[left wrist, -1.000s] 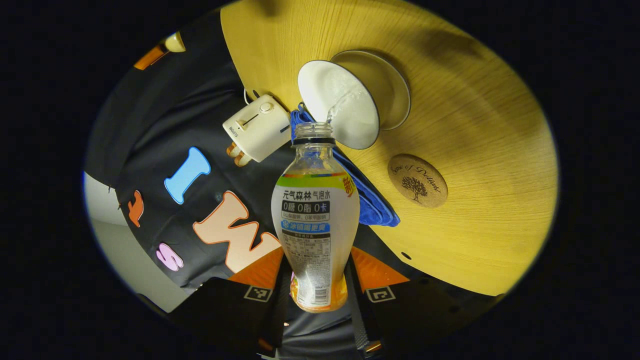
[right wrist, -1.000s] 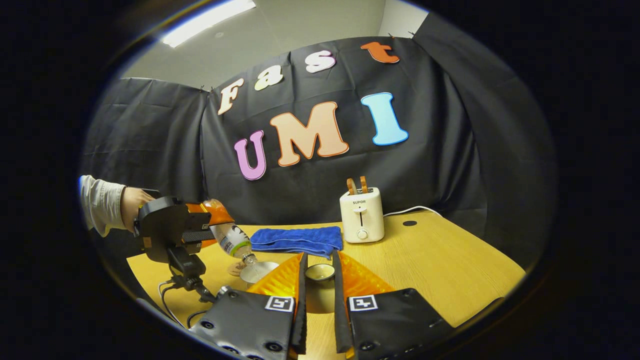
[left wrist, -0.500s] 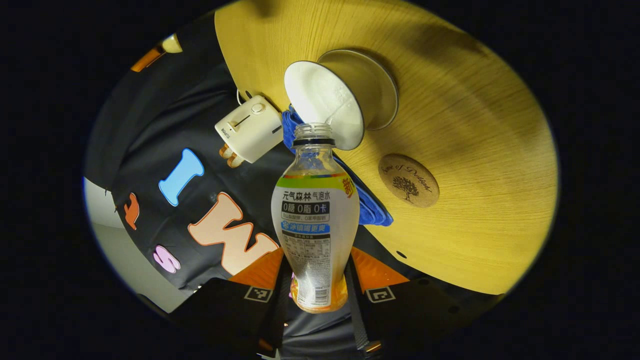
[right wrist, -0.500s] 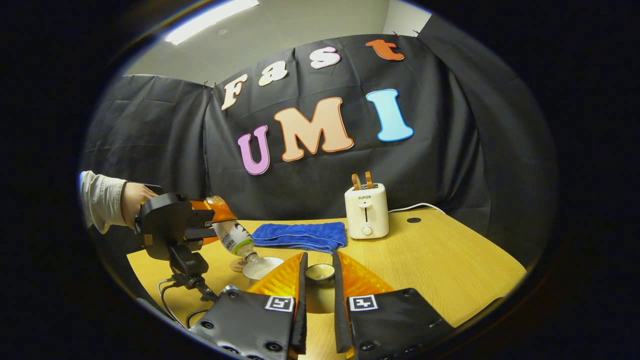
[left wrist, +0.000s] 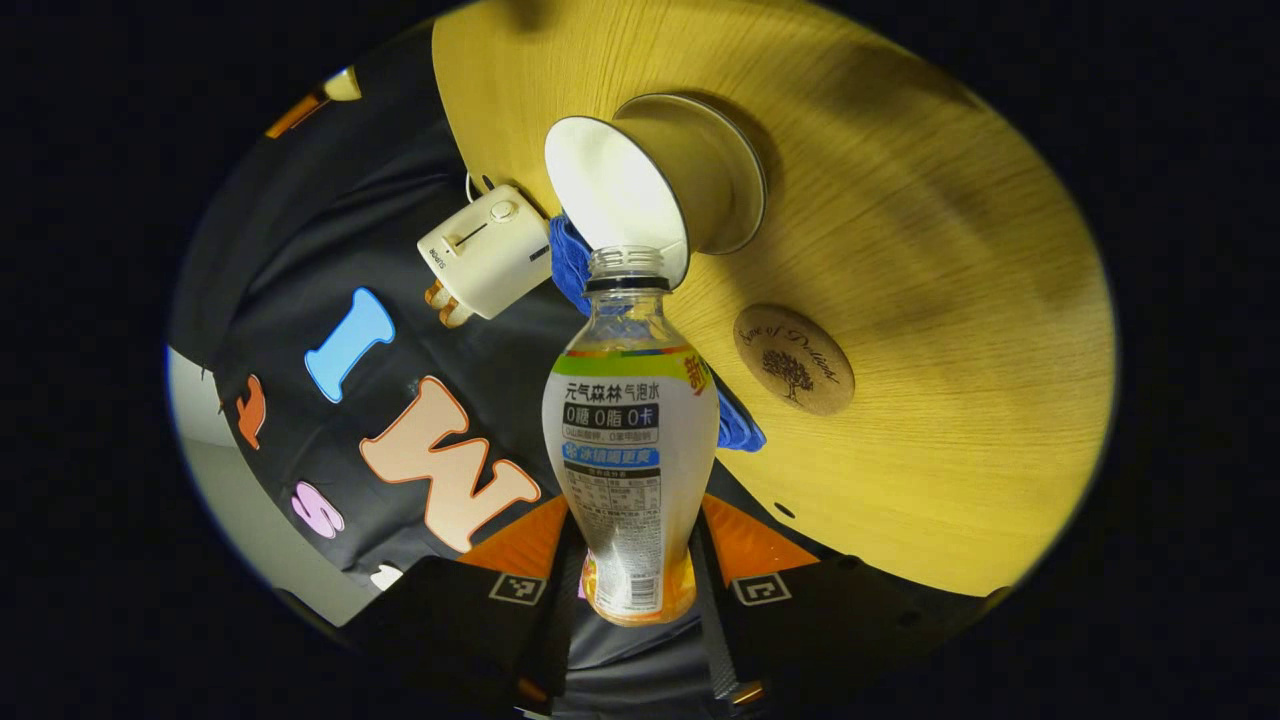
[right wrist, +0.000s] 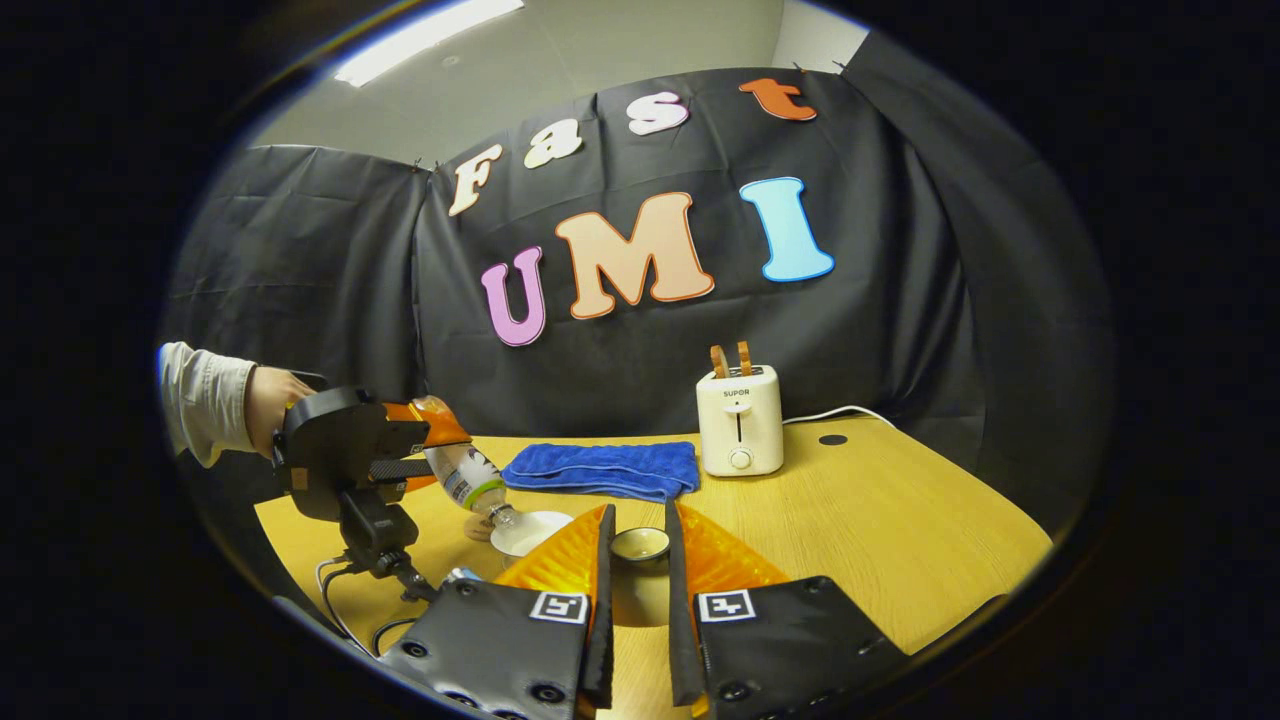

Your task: Open the teacup lid with one hand, grasp the water bottle and pour water into the teacup with the other hand; after pouring, place the water bottle on the coaster and then close the teacup lid.

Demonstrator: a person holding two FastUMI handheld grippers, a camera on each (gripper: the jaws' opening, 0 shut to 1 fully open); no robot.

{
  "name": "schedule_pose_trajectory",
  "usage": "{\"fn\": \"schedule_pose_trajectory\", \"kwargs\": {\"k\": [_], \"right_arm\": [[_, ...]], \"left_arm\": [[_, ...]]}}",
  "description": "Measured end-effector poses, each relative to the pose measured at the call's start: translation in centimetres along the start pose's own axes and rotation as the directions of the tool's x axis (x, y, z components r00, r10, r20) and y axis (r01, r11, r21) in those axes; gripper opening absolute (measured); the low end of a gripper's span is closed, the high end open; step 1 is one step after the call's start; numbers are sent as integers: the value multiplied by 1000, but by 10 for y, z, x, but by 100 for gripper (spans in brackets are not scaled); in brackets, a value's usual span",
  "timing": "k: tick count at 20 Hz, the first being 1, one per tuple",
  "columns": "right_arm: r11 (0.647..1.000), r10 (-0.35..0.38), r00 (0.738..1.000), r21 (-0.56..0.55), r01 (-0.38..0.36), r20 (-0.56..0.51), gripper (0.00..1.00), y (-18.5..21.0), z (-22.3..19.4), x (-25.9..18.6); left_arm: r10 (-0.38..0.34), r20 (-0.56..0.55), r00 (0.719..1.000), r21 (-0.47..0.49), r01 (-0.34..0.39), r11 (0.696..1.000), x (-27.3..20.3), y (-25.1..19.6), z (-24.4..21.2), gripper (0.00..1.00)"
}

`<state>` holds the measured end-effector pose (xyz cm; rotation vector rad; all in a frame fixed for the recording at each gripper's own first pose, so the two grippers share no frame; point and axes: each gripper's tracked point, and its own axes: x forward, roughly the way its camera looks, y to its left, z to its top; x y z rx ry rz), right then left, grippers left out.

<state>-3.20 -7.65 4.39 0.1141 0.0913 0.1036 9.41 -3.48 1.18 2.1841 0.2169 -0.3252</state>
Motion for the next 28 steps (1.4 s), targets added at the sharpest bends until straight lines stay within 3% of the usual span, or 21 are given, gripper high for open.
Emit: {"fn": "schedule_pose_trajectory", "kwargs": {"k": [5, 8, 12, 16, 19, 21, 22, 28], "right_arm": [[1000, 0, 1000, -1, 0, -4, 25, 0, -2, 0], [1000, 2, 1000, -3, -2, -8, 25, 2, -3, 2], [1000, 7, 1000, -10, -7, -14, 25, 4, -6, 3], [1000, 18, 1000, -10, -18, -13, 25, 10, -6, 2], [999, 33, 999, -13, -33, -20, 25, 17, -10, 3], [999, 41, 999, -15, -41, -29, 23, 21, -13, 4], [999, 44, 999, -20, -44, -32, 25, 23, -14, 5], [998, 51, 998, -28, -52, -41, 24, 25, -18, 6]], "left_arm": [[-70, 45, 997, -263, 80, 962, -2, -23, 7, 52], [-90, 112, 990, -429, 130, 894, 1, -37, 20, 52], [-95, 187, 978, -665, 197, 721, -6, -48, 35, 52], [-92, 251, 964, -779, 257, 572, -7, -56, 51, 52], [-41, 284, 958, -876, 277, 396, -10, -50, 60, 52], [8, 293, 956, -920, 279, 275, -11, -40, 61, 52], [32, 290, 957, -934, 275, 228, -10, -33, 58, 49], [146, 264, 953, -964, 267, 0, -10, -8, 49, 51]]}}
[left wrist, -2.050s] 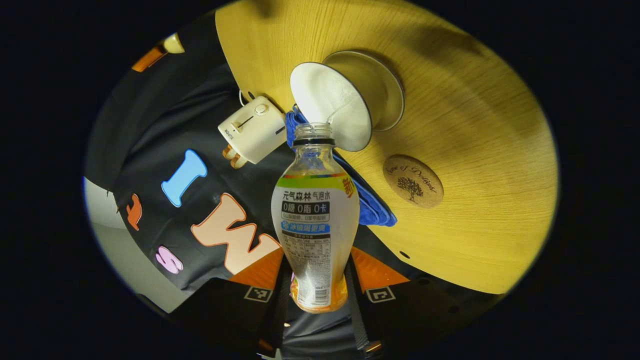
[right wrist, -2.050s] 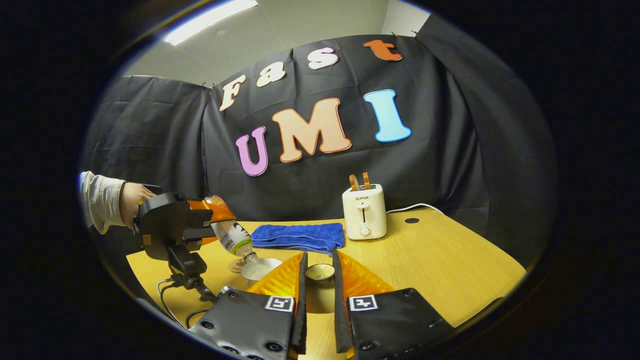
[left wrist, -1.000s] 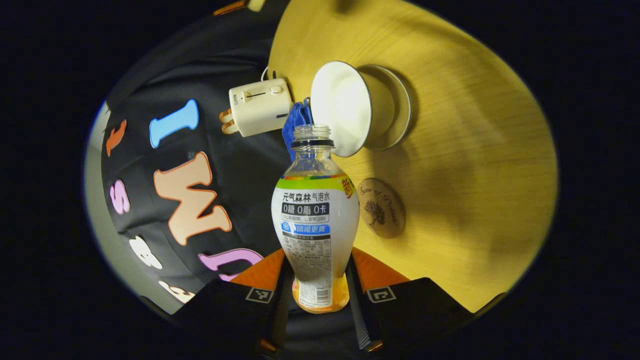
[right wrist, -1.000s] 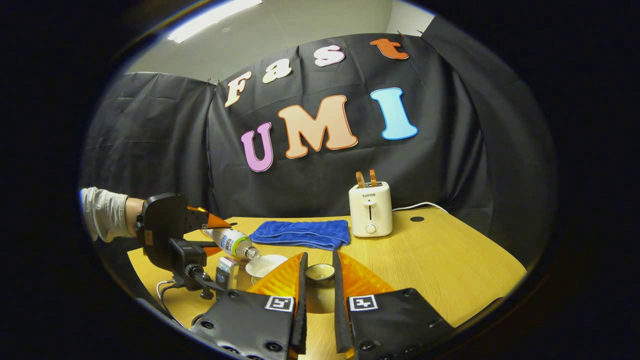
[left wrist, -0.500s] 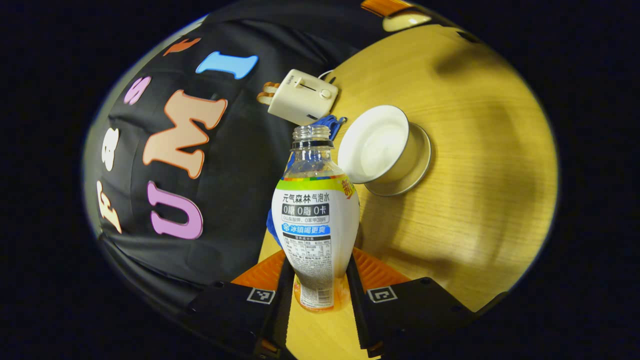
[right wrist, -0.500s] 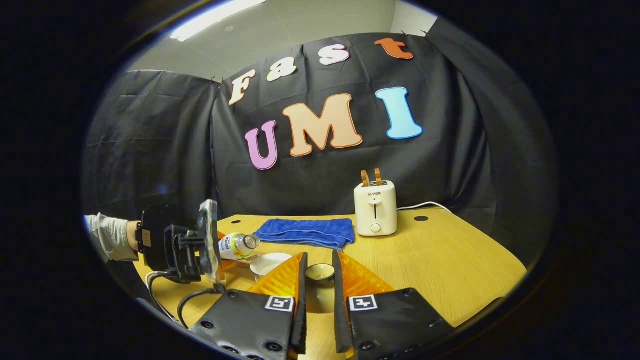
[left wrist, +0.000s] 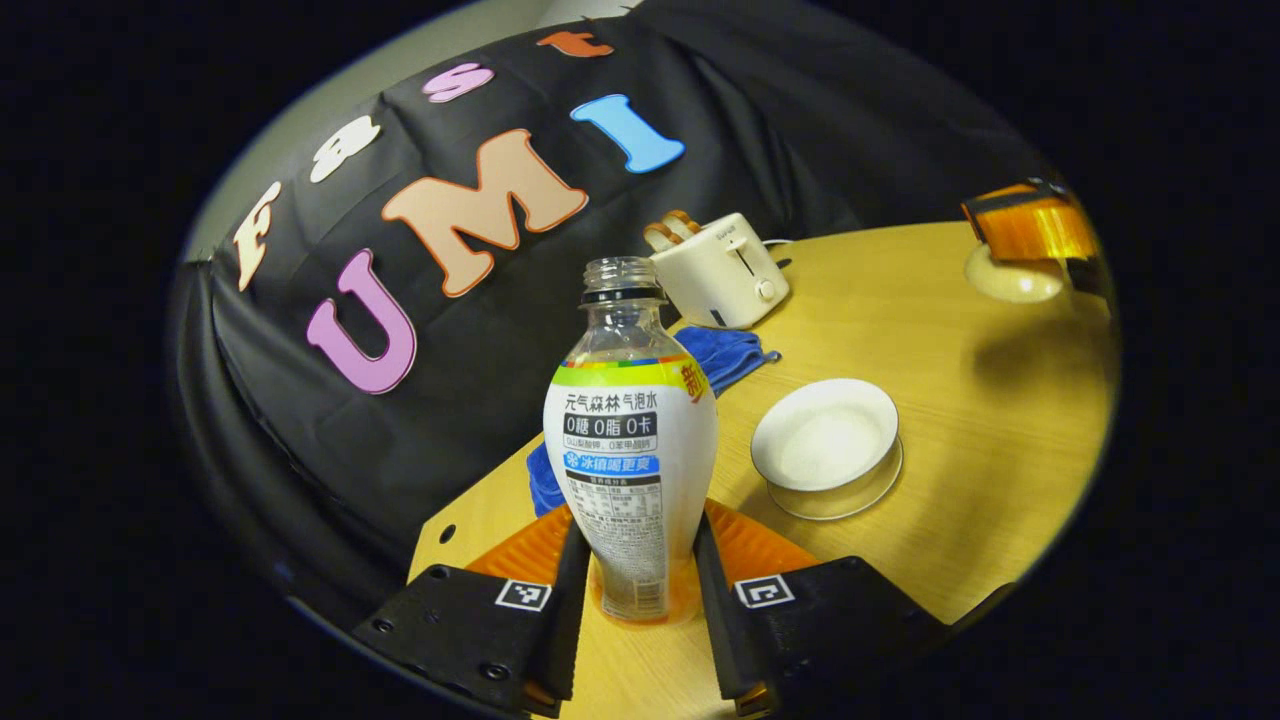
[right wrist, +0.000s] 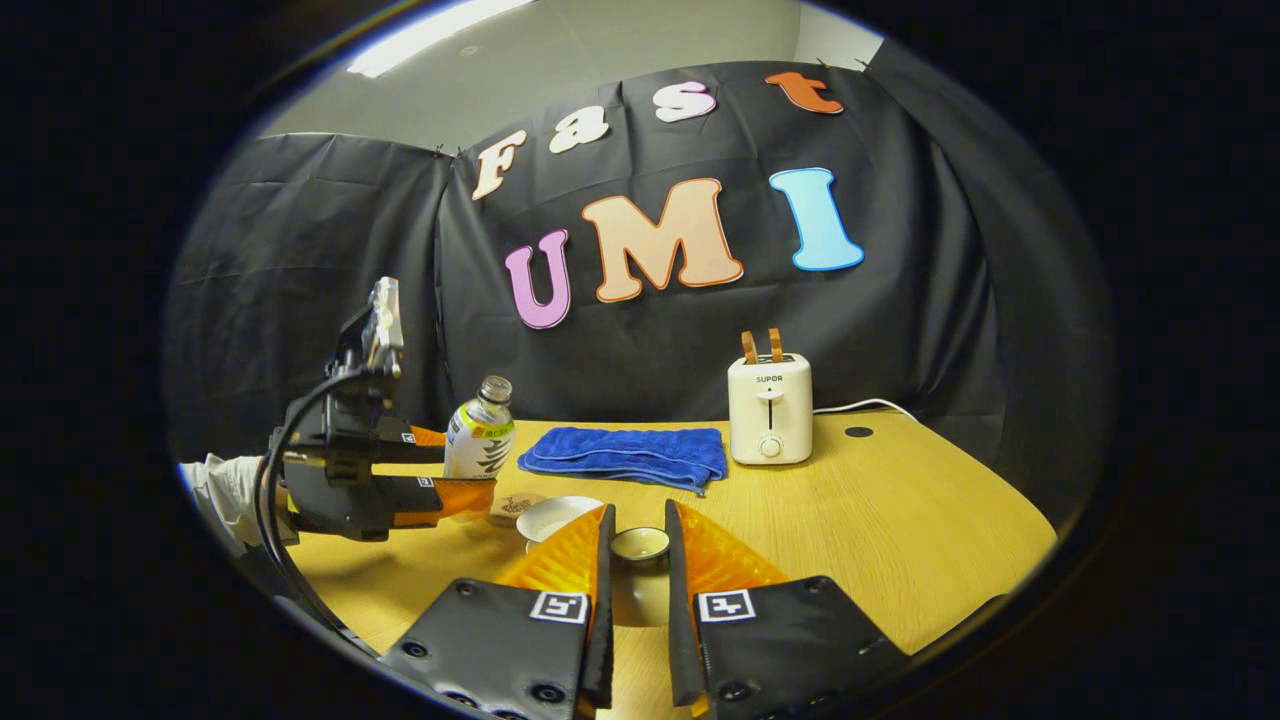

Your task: Open the teacup lid with one hand, grasp the water bottle and pour water into the teacup with the other hand; after pouring, place the water bottle on the coaster and then close the teacup lid.

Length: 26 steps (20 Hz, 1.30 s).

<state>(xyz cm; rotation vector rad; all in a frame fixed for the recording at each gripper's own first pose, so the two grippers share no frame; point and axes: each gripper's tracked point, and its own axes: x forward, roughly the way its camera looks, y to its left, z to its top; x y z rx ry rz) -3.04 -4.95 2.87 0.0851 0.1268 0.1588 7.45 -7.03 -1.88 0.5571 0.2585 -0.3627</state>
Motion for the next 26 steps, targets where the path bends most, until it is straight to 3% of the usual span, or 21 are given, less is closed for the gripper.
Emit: {"fn": "schedule_pose_trajectory", "kwargs": {"k": [6, 12, 19, 26], "right_arm": [[1000, -5, 1000, -1, 5, -4, 26, -2, -2, 1], [1000, 3, 1000, -8, -3, -9, 25, 2, -3, 2], [1000, 0, 1000, -2, 0, -12, 25, -1, -3, 0], [1000, -4, 1000, -1, 4, -14, 25, -3, -4, 2]], "left_arm": [[51, 64, 997, -203, -37, 978, 9, 19, 7, 52], [61, 126, 990, -421, -2, 907, 26, 20, 19, 50], [98, 94, 991, -419, -50, 907, 46, 28, 11, 52], [92, 70, 993, -455, -51, 889, 52, 20, -2, 57]]}}
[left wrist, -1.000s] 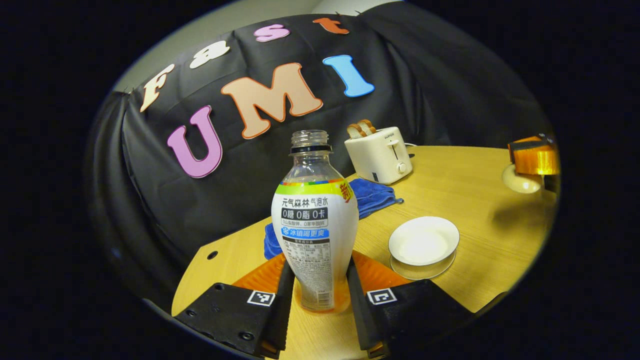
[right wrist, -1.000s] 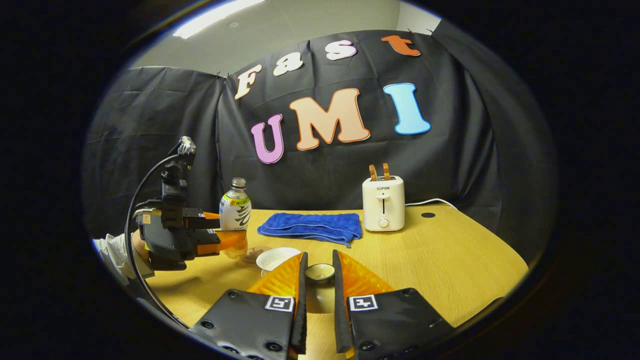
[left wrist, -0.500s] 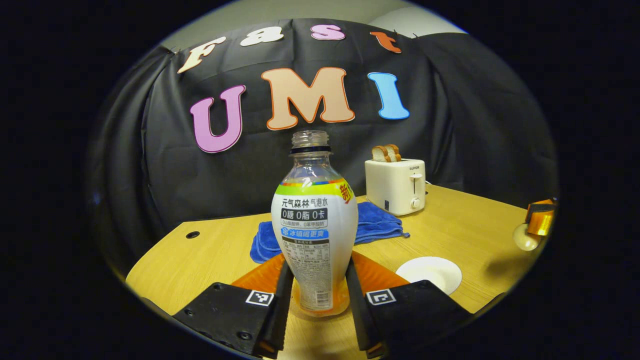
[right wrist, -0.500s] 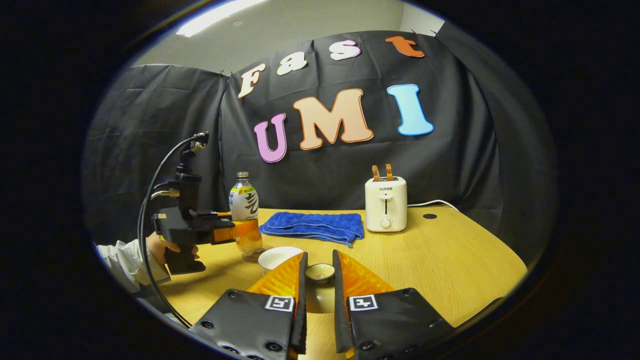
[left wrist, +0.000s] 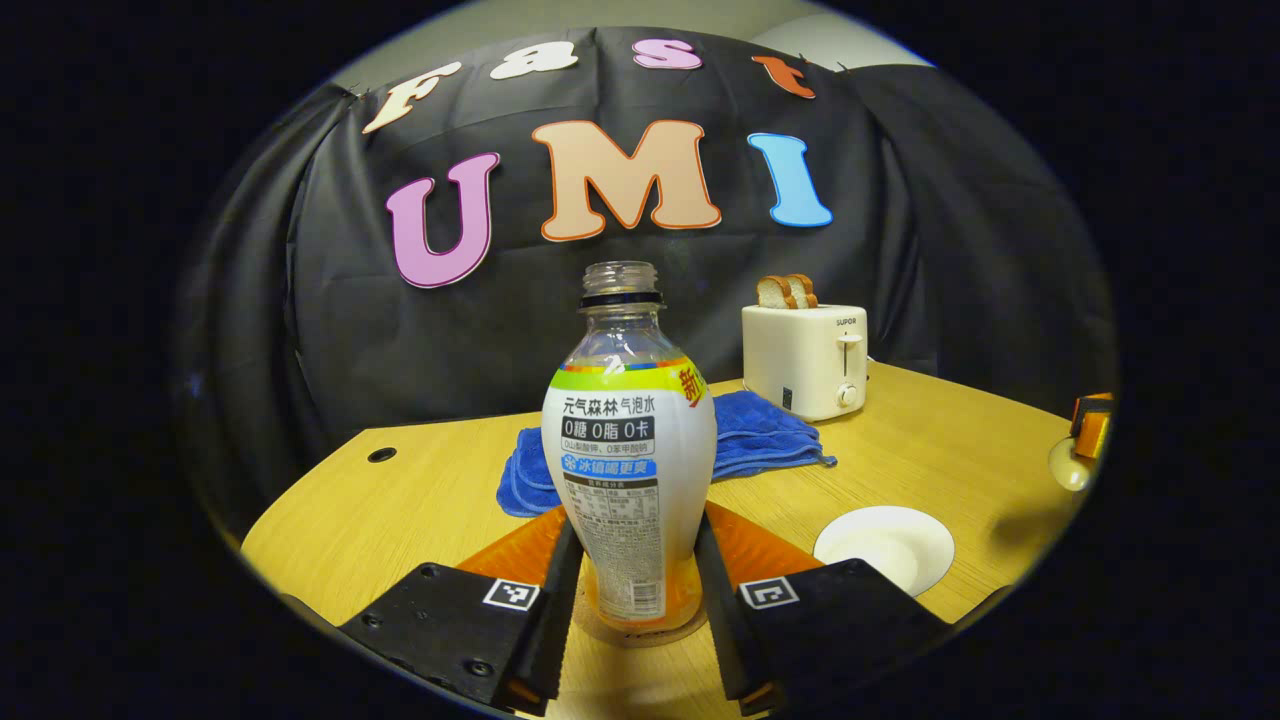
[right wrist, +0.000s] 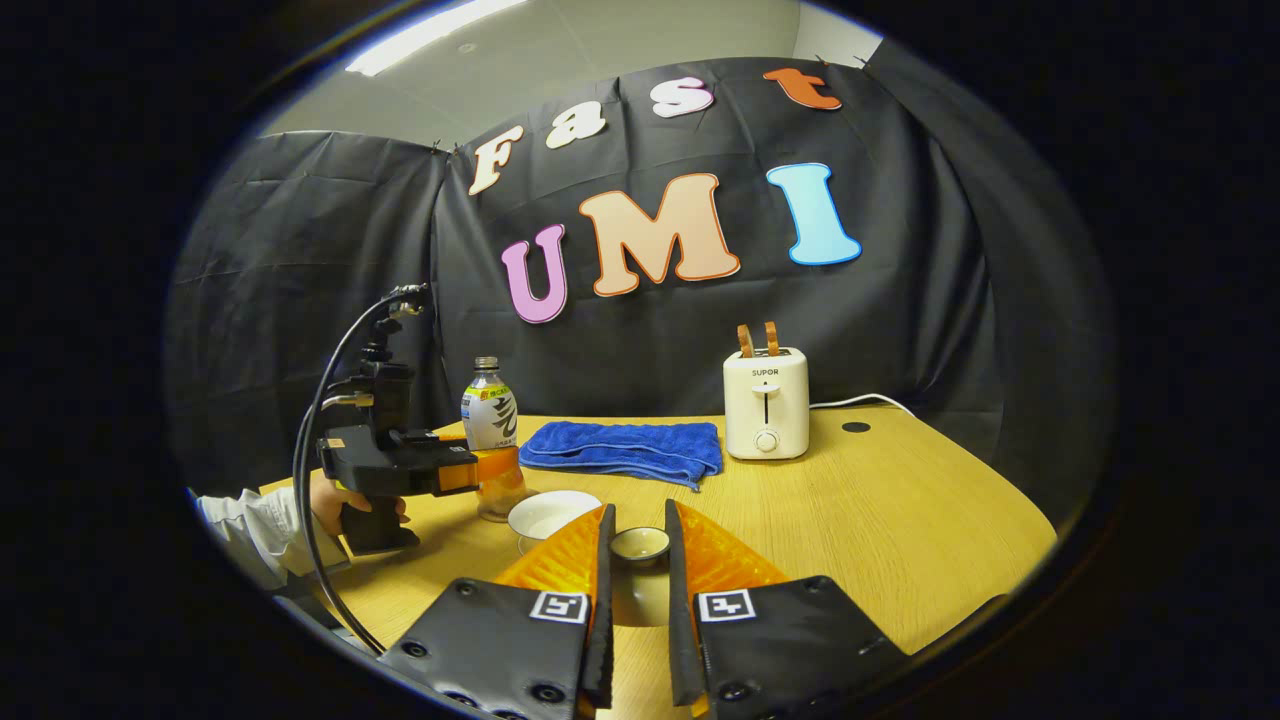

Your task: Open the teacup lid with one hand, grasp the water bottle and pour water into the teacup with the other hand; after pouring, place the water bottle on the coaster and then close the teacup lid.

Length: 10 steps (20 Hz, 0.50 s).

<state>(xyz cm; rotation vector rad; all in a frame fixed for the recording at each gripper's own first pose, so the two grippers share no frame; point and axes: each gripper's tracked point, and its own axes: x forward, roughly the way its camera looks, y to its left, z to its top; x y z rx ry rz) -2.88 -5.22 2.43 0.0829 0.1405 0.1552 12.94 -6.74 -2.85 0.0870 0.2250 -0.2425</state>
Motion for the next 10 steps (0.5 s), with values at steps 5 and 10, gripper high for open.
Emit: {"fn": "schedule_pose_trajectory", "kwargs": {"k": [5, 10], "right_arm": [[1000, 10, 1000, -6, -10, -6, 26, 5, -2, 0], [1000, 21, 1000, -17, -22, -7, 28, 11, -3, 0]], "left_arm": [[9, -1, 1000, 3, -9, 1000, 0, 3, -1, 64], [15, -20, 1000, 4, -15, 1000, -2, 2, -12, 73]]}}
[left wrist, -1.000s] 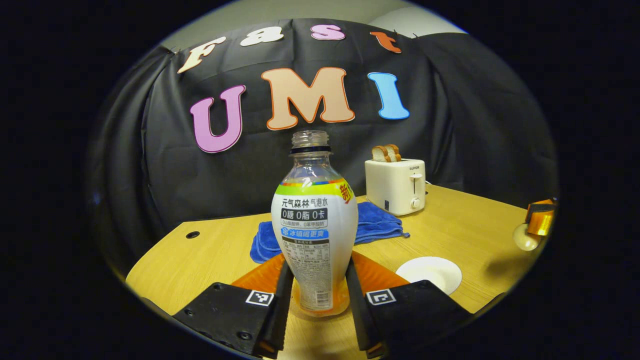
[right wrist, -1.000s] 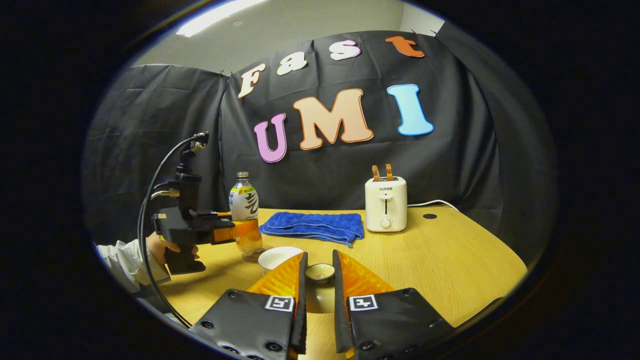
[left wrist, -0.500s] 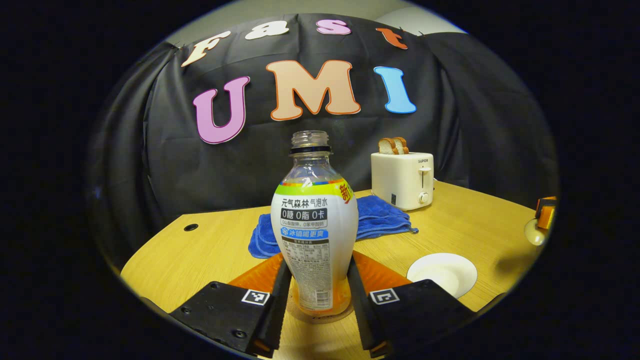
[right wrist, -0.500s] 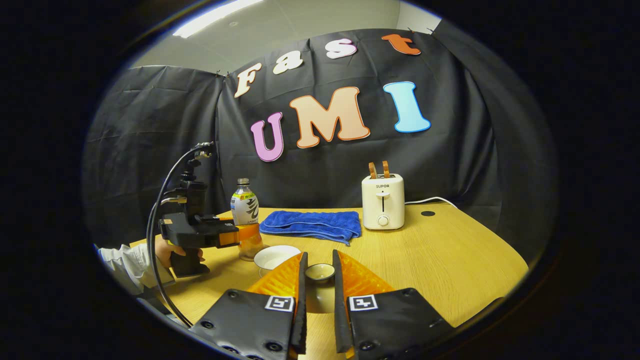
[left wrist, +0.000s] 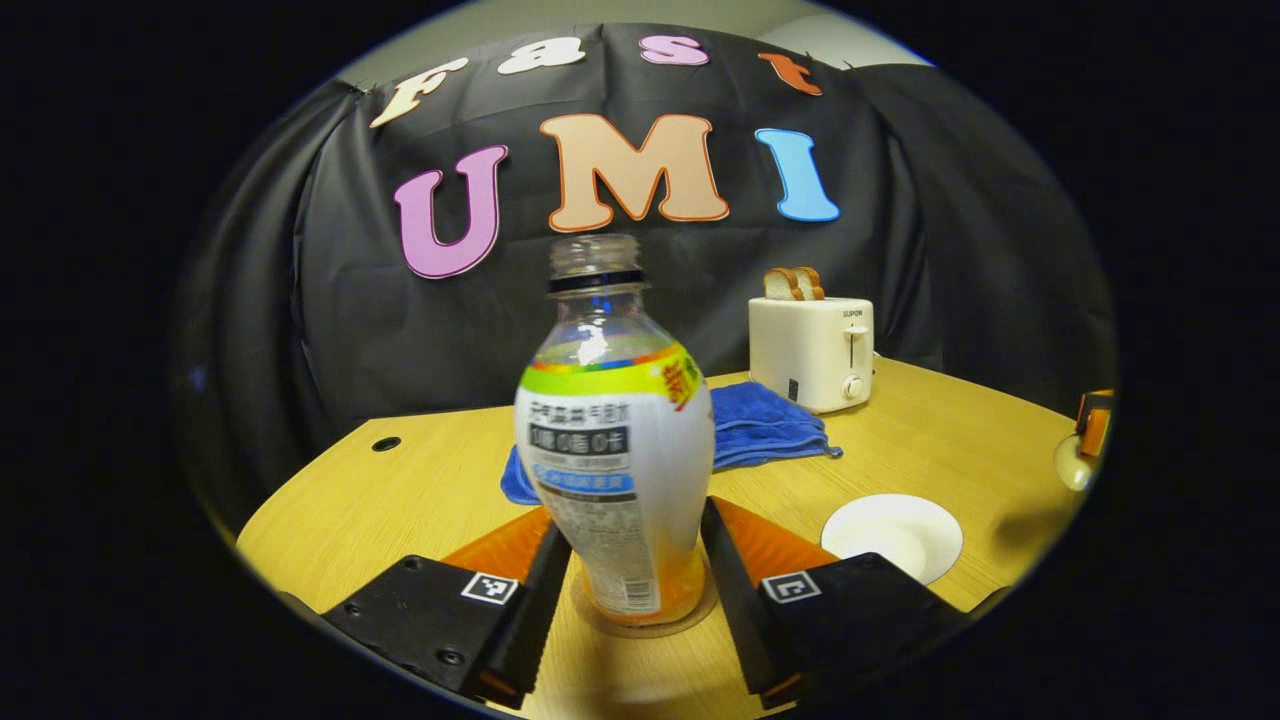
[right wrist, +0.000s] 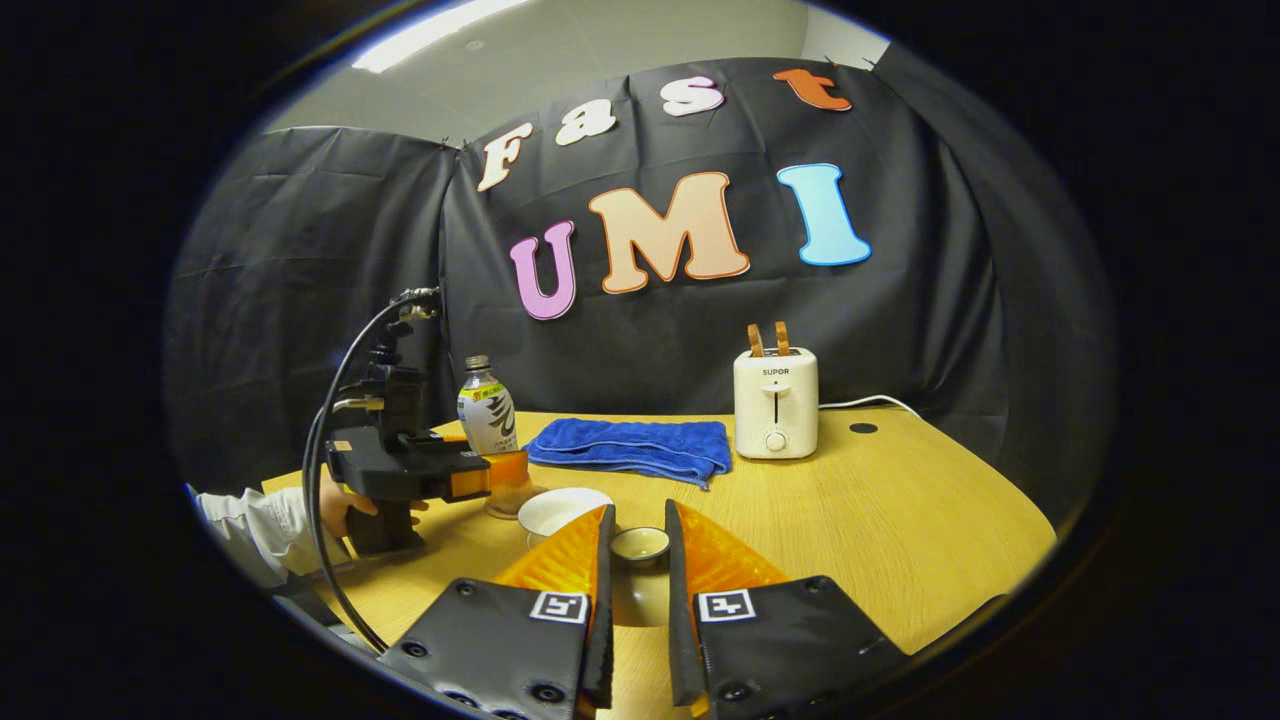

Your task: Open the teacup lid with one hand, grasp the water bottle and pour water into the teacup with the other hand; after pouring, place the water bottle on the coaster and then close the teacup lid.

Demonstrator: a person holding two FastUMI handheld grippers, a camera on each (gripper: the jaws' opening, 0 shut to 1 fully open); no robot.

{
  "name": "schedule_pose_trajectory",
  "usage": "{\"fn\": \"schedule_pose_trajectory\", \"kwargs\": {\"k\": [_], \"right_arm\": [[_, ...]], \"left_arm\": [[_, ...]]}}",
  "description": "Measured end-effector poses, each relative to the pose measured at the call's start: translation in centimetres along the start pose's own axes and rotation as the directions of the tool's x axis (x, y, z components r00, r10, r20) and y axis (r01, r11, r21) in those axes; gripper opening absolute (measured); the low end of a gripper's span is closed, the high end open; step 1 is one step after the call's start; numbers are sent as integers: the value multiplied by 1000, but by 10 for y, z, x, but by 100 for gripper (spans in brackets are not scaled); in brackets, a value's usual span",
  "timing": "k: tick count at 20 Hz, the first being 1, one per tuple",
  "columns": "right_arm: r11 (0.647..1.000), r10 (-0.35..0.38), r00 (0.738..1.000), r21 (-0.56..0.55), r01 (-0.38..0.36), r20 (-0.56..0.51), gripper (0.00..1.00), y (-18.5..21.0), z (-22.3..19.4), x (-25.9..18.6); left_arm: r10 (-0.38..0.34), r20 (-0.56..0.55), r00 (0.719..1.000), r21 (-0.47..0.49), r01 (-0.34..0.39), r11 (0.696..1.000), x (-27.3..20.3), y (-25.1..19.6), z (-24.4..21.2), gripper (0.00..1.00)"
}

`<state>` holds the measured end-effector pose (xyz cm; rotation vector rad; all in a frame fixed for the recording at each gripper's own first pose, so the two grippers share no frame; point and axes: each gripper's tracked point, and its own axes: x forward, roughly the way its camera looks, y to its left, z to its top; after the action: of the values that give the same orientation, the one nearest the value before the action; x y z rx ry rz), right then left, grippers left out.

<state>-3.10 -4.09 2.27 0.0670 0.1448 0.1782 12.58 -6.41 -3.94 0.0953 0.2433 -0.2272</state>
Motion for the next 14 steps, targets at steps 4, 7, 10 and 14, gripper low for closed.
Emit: {"fn": "schedule_pose_trajectory", "kwargs": {"k": [4, 7, 10, 14], "right_arm": [[1000, 6, 1000, -2, -6, -8, 25, 3, -3, 1], [1000, 12, 1000, 0, -12, -10, 25, 8, -5, 2], [1000, 30, 999, -6, -30, -12, 25, 18, -5, 2], [997, 70, 998, -33, -70, 5, 28, 41, -3, 3]], "left_arm": [[-6, -7, 1000, 16, 6, 1000, -1, -2, -3, 85], [6, -9, 1000, 25, -6, 1000, -1, 0, -3, 91], [6, 9, 1000, 6, -6, 1000, -4, -2, -2, 97], [54, 32, 998, 22, -54, 998, -18, 8, 3, 97]]}}
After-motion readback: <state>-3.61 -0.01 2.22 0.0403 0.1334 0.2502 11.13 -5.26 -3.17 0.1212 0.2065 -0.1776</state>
